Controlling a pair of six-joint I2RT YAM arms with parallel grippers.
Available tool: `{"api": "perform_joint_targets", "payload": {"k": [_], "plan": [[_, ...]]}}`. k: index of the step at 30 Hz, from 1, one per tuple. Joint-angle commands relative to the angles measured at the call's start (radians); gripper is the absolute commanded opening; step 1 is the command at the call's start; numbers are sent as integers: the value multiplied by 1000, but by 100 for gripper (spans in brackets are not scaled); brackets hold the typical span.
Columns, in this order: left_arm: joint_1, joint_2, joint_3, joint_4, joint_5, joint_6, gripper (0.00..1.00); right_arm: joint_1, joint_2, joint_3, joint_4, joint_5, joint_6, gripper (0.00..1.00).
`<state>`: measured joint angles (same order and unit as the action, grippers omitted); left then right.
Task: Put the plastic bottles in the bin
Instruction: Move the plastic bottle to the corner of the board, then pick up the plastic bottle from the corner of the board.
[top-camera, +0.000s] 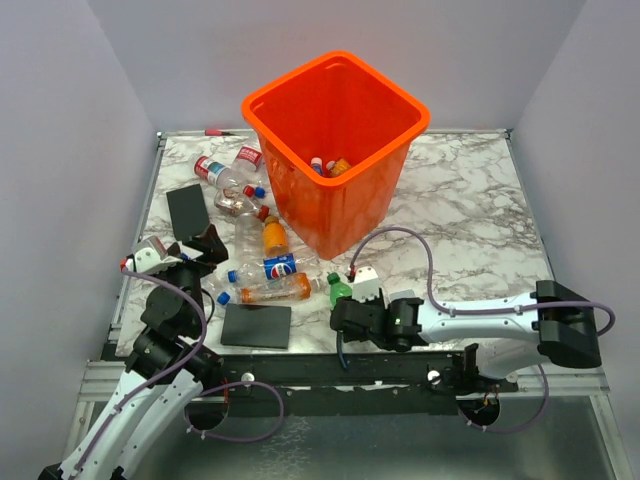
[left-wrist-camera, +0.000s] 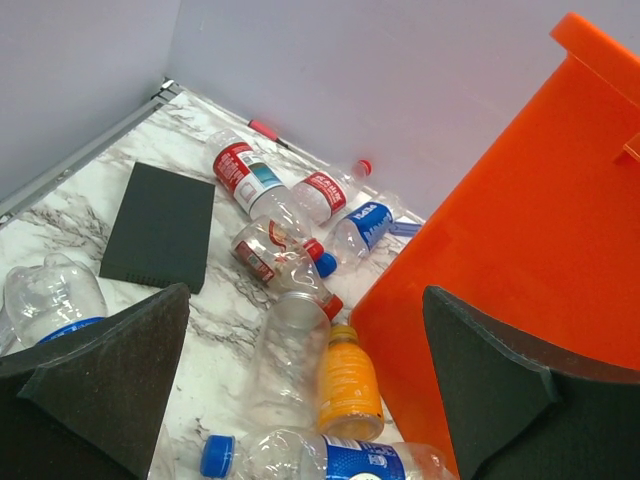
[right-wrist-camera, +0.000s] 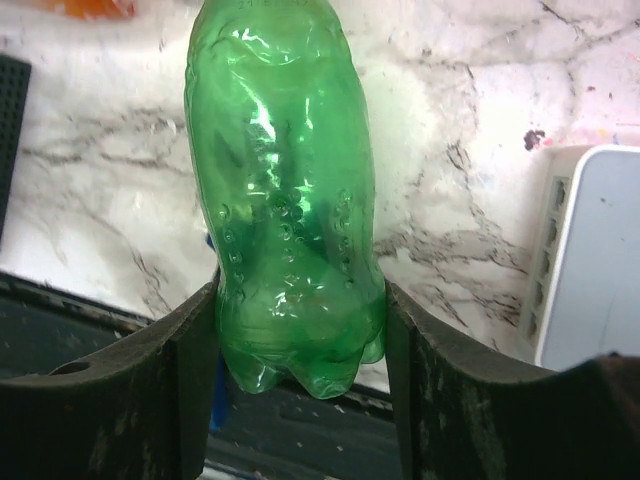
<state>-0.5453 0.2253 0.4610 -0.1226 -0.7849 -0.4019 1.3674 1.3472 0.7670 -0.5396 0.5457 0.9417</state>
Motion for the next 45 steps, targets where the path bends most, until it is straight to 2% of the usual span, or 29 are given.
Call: {"api": "perform_joint_targets", "payload": {"k": [1, 7, 10, 17, 23, 27, 33, 38, 41, 45], "plan": [[0, 1, 16, -11, 46, -14, 98, -11, 101, 60, 10, 38, 77, 50], [-1, -17, 11, -11, 43, -17, 98, -19, 125, 98, -21, 11, 49, 79], [-1, -23, 11, -12, 43, -17, 98, -37, 122, 117, -42, -8, 17, 85], [-1, -30, 10, -12, 43, -16, 99, -91, 125, 169, -48, -77, -119, 90], [-1, -29, 10, -12, 46, -16, 99, -176, 161, 186, -6, -211, -258, 91], [-1, -27, 10, -13, 46, -13, 99, -216, 186, 190, 12, -245, -308, 90], [-1, -17, 13, -15, 47, -11, 99, -251, 246, 223, 32, -275, -355, 83], [-1, -14, 14, -20, 46, -12, 99, -257, 237, 233, 39, -260, -351, 61], [0, -9, 14, -20, 52, -15, 99, -257, 184, 239, 11, -247, -338, 52], [-1, 7, 25, -28, 106, -44, 99, -252, 10, 222, -6, -287, -371, 42]]}}
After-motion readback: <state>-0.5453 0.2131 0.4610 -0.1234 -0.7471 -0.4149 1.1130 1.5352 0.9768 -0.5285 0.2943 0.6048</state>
